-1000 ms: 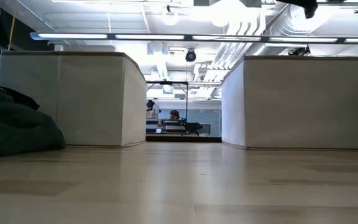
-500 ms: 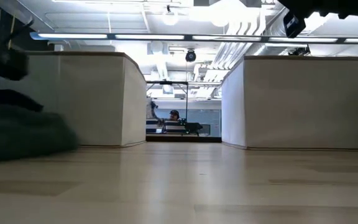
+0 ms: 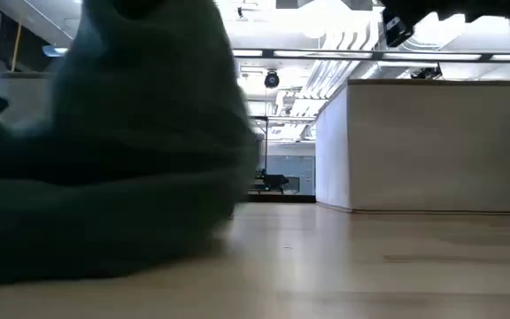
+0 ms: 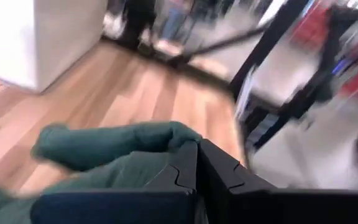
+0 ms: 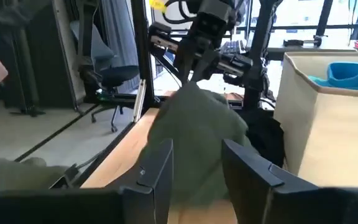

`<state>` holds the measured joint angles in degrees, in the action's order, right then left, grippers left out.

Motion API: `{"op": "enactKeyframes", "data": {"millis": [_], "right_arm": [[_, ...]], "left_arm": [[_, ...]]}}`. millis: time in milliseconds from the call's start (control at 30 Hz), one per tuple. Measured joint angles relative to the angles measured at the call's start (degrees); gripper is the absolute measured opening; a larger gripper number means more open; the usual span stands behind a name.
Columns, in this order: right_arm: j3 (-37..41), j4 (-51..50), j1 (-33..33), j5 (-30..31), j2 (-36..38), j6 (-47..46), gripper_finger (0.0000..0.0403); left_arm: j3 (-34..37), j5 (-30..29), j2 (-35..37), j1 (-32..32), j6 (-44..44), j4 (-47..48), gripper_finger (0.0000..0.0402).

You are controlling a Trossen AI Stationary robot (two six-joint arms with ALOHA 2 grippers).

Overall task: Sort clothes
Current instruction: Put the dark green shirt into the right laundry organizer

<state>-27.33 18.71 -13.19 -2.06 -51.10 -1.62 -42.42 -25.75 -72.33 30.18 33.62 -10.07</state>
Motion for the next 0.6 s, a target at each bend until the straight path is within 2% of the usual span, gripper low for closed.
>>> {"op": "enactKeyframes", "data": {"millis": [167, 233, 333, 500, 600], "right_arm": [[-1.3, 12.7, 0.0, -2.2, -13.3, 2.0, 0.0142], [-4.3, 13.3, 0.0, -2.7, -19.2, 3.3, 0.0163], [-12.0, 9.8, 0.1, -2.0, -28.3, 4.6, 0.0204], [-27.4, -1.9, 0.5, -1.8, -43.5, 8.6, 0.0273], [-36.9, -7.7, 0.4, -1.8, -51.3, 13.1, 0.0294]], "left_arm": [[-12.3, -1.7, 0.2, 2.1, 8.3, 34.3, 0.0001], [-14.7, -4.7, 0.1, 3.1, 11.1, 41.8, 0.0], [-15.7, -9.3, 0.0, 3.9, 12.6, 46.4, 0.0], [-14.0, -8.9, -0.1, 4.0, 12.9, 48.8, 0.0], [-12.4, -8.7, -0.1, 4.0, 14.9, 50.2, 0.0]]}}
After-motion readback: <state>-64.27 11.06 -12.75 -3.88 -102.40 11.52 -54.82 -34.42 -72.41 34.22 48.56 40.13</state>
